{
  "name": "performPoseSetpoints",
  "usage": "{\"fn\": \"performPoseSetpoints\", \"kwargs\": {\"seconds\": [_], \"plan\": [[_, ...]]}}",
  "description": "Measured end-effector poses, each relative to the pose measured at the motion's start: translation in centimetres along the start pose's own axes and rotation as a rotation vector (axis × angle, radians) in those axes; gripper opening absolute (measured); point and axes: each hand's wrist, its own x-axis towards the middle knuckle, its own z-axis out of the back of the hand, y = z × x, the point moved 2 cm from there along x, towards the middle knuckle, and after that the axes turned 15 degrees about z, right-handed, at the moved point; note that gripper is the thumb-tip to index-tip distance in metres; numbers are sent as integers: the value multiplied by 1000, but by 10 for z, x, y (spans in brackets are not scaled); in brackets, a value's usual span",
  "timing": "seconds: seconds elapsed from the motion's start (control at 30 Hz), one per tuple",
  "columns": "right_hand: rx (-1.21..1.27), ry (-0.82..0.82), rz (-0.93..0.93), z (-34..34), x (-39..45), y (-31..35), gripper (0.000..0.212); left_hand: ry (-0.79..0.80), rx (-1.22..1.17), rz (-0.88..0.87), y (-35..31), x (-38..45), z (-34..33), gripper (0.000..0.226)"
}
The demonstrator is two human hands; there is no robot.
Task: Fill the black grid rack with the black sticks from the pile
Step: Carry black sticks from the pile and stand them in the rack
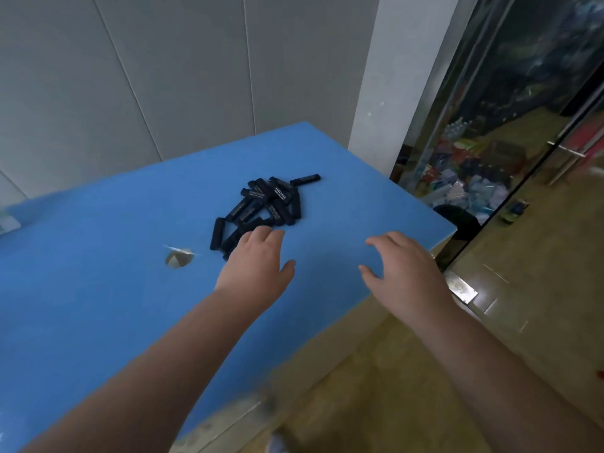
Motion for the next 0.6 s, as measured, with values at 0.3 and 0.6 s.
{"fn": "performPoseSetpoints", "kwargs": {"seconds": [0.3, 0.6], "plan": [[51, 9, 25, -17, 71, -37, 43, 51, -2, 52, -12, 79, -7, 48], [114, 79, 150, -38, 144, -79, 41, 54, 74, 177, -30, 146, -27, 23]]}}
